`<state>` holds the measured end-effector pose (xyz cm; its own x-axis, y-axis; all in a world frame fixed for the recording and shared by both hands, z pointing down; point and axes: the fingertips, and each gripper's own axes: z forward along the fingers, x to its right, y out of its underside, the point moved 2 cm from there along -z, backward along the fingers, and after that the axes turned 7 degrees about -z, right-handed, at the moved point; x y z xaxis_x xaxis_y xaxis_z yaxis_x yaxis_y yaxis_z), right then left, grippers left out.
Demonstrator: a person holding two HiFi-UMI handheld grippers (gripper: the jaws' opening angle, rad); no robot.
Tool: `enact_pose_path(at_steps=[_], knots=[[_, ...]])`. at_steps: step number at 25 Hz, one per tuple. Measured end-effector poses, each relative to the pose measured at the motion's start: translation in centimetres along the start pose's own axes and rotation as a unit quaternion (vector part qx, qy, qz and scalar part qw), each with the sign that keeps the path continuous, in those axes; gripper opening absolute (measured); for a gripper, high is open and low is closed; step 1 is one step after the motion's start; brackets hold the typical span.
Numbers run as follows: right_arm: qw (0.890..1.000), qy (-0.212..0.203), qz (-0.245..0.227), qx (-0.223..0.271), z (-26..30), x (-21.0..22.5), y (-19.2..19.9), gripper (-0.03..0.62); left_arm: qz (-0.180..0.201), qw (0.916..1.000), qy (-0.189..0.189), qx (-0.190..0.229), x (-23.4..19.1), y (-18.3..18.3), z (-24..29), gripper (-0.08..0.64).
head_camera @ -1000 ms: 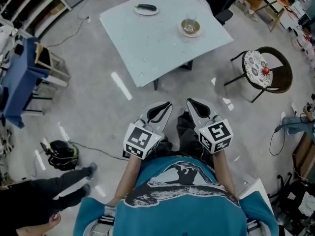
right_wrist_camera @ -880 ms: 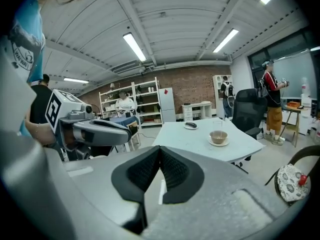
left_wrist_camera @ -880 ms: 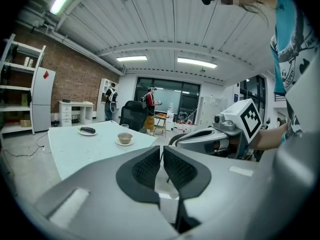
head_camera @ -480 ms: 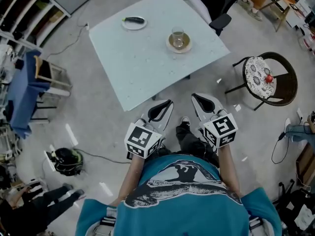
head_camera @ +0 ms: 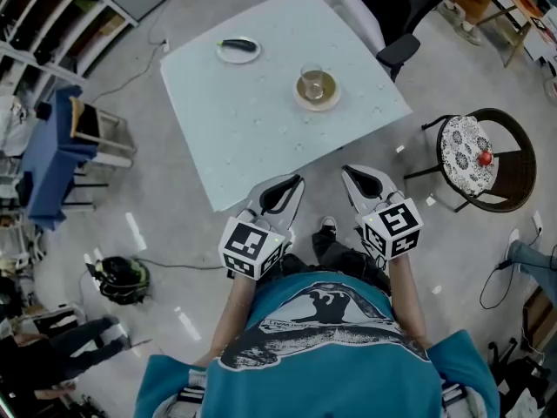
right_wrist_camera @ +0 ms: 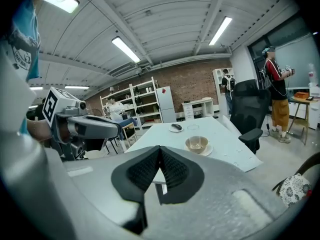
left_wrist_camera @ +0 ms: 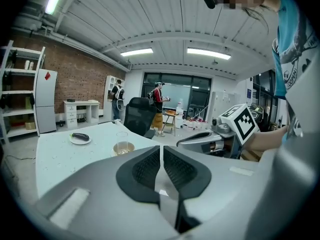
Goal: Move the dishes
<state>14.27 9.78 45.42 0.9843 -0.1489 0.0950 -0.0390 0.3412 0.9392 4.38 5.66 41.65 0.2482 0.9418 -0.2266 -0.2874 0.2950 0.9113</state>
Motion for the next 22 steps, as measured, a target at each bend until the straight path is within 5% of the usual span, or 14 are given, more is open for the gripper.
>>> enact_pose_path(at_steps=[22], knots=[[0.998,-0.062,-0.002,-0.014,3.3,-0.2,0.7,0.002,0.01,0.996,-0.085,-0.026,-1.8,1.1,-1.7,0.034]])
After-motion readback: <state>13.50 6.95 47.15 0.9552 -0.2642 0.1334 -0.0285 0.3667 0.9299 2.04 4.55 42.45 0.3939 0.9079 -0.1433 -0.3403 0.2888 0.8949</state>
